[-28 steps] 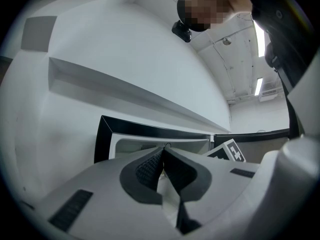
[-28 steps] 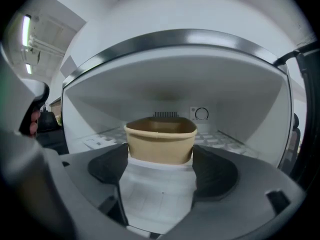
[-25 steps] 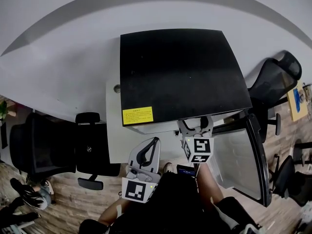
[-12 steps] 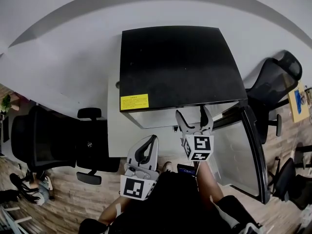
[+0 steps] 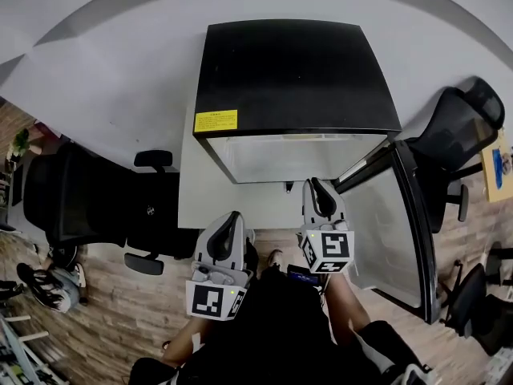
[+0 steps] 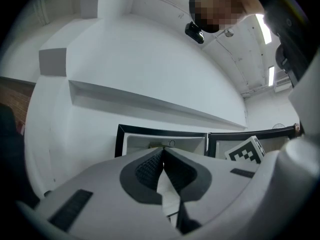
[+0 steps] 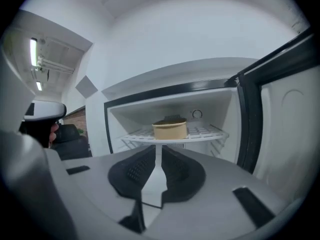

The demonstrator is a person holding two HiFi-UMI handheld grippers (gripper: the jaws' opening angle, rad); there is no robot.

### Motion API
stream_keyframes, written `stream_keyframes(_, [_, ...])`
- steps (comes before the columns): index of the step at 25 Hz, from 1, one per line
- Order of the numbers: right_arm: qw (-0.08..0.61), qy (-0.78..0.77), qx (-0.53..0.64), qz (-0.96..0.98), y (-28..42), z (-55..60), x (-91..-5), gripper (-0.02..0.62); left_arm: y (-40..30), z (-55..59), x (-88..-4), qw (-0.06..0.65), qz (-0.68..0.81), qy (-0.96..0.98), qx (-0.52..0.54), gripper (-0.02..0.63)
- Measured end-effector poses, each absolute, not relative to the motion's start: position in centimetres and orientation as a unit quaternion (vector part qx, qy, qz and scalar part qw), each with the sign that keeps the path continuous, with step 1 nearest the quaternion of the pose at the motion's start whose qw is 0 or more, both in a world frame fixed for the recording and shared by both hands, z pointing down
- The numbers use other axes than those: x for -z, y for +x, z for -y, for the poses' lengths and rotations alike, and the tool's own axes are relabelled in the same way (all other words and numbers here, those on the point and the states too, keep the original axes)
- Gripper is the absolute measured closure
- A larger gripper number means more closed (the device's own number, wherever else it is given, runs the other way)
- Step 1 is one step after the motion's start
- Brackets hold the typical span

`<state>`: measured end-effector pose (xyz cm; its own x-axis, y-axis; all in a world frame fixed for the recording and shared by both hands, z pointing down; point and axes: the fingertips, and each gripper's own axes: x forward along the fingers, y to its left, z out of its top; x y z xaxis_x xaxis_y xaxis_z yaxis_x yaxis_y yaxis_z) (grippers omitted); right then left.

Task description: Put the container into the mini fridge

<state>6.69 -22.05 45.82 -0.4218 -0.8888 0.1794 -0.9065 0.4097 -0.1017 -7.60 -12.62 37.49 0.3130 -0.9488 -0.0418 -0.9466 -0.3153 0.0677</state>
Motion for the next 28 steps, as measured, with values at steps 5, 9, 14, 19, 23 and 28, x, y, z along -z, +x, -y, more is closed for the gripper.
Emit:
stream_keyframes(5, [0.048, 0.534, -0.096, 0.839, 6.8, 19.2, -45.8, 0.566, -8.5, 10.9, -37.4, 0.01, 0.593, 0.804, 0.041, 0.595])
stream_keyframes(9, [0.035, 0.532, -0.09, 0.841, 6.5, 16.9, -44.5, 0.571, -8.7, 10.2, -37.6, 0.007, 0.586, 0.809, 0.045, 0.595])
stream_keyframes(14, [0.022, 0.527, -0.094, 0.844, 5.2, 14.1, -42.5, 0.572, -9.4, 9.7, -37.5, 0.004, 0.57, 0.82, 0.054, 0.595])
stream_keyframes(19, [0.009, 0.537, -0.105, 0.837, 4.5, 11.7, -41.8, 0.572, -9.9, 9.0, -37.8, 0.001, 0.551, 0.832, 0.057, 0.595])
stream_keyframes(23, [0.01, 0.548, -0.096, 0.831, 4.0, 11.2, -41.3, 0.573, -10.5, 8.8, -37.6, -0.004, 0.541, 0.839, 0.061, 0.595])
stream_keyframes(28, [0.011, 0.557, -0.089, 0.825, 3.9, 11.0, -40.9, 0.574, -11.1, 8.5, -37.2, -0.001, 0.54, 0.838, 0.072, 0.595])
